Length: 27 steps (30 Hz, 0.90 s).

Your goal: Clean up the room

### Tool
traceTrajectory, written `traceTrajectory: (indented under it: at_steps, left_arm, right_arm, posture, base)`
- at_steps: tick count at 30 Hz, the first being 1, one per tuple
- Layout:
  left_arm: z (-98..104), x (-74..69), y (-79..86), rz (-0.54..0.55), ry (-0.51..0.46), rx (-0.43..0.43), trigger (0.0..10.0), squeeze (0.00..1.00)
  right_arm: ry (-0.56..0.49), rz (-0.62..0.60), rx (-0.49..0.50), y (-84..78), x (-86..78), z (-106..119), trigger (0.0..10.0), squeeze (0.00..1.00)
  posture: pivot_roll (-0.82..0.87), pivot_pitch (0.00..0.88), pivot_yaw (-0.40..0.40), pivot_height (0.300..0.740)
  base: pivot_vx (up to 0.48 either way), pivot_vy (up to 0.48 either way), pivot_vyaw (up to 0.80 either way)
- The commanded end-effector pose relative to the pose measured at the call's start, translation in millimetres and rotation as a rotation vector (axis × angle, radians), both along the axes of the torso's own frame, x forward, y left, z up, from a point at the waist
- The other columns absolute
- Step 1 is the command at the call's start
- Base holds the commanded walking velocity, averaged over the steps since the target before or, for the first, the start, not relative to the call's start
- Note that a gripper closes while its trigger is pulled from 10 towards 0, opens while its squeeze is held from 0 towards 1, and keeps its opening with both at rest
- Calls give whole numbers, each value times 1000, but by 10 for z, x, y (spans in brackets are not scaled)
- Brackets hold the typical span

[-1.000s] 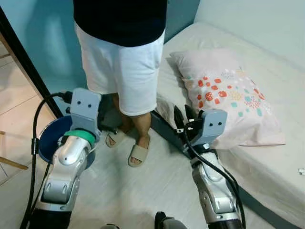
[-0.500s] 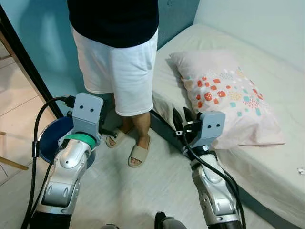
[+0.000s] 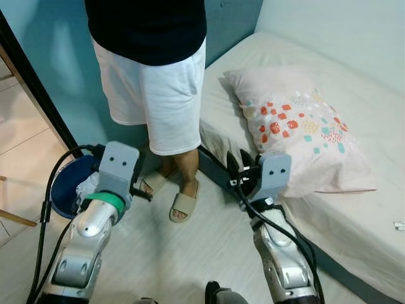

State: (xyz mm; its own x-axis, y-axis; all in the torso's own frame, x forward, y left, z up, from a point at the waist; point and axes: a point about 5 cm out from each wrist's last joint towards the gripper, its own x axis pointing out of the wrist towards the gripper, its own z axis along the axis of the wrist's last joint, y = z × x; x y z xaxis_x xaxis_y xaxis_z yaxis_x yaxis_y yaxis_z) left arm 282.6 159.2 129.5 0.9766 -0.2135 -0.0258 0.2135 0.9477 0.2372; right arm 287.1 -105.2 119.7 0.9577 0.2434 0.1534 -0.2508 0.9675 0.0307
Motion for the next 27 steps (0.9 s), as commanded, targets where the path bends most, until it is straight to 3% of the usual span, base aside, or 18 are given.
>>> traceTrajectory:
  at_steps: [1, 27]
  left_arm:
    - [-137, -38, -21, -10, 41, 21, 10000, 0]
    - [-188, 39, -112, 10, 74, -83, 10000, 0]
  right_arm:
    - [49, -7, -24, -21, -41, -146, 10000, 0]
    - [65, 9, -39, 5, -39, -215, 10000, 0]
  posture:
    - [39, 87, 11, 740]
    - [26, 65, 2, 740]
  base:
    - [0, 0, 0]
    - [0, 0, 0]
